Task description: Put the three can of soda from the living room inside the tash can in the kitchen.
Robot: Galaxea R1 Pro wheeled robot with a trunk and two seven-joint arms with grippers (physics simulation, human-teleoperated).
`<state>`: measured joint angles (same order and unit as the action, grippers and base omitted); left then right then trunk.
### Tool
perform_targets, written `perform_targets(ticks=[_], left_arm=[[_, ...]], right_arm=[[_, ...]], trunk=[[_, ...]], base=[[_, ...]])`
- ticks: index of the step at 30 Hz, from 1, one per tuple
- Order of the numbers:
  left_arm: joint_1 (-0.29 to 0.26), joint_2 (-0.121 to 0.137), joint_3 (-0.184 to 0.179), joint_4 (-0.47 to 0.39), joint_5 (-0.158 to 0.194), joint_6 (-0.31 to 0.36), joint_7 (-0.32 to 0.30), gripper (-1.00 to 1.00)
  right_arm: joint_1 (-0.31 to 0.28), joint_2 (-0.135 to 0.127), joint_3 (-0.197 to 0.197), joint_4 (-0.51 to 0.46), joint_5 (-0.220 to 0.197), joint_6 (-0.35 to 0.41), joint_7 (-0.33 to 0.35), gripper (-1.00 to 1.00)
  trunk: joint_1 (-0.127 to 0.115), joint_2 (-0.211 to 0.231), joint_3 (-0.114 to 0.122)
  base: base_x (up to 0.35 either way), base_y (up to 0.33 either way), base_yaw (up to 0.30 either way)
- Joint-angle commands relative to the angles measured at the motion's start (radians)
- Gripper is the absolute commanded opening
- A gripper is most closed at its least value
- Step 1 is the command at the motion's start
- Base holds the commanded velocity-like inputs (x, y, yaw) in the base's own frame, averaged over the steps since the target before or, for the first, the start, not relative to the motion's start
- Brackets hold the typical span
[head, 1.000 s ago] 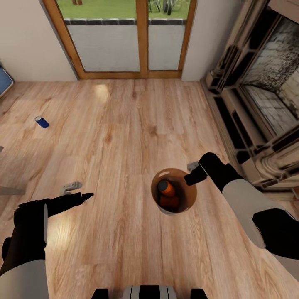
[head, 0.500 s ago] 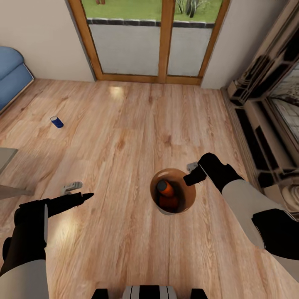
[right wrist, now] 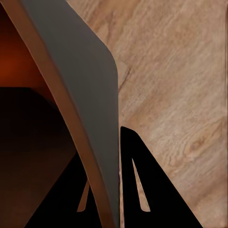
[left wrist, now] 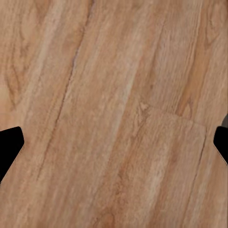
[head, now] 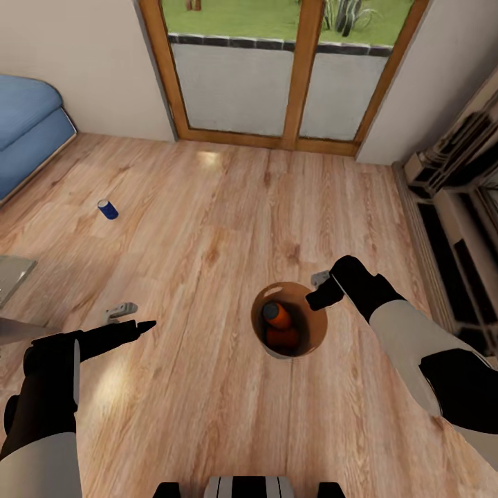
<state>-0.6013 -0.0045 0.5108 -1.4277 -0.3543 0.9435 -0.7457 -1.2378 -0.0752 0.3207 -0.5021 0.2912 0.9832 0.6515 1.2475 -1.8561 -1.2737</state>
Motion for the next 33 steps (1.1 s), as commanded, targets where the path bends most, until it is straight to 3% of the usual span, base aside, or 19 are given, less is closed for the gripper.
perform_targets(ticks=[1,33], left_arm=[[0.0,0.0,0.0,0.0,0.0,0.0,0.0,1.0],[0.0,-0.001,0.0,-0.001,0.0,-0.003,0.0,1.0]], right_arm=[[0.002,0.0,-0.003,0.0,-0.034,0.011,0.005,-1.0],[0.026,0.005,0.001,-0.005,-0.033,0.009,0.005,-1.0]], trunk=[[0.0,0.0,0.001],[0.0,0.0,0.024]], base=[[0.319,-0.142,0.222],[0.305,-0.172,0.222]])
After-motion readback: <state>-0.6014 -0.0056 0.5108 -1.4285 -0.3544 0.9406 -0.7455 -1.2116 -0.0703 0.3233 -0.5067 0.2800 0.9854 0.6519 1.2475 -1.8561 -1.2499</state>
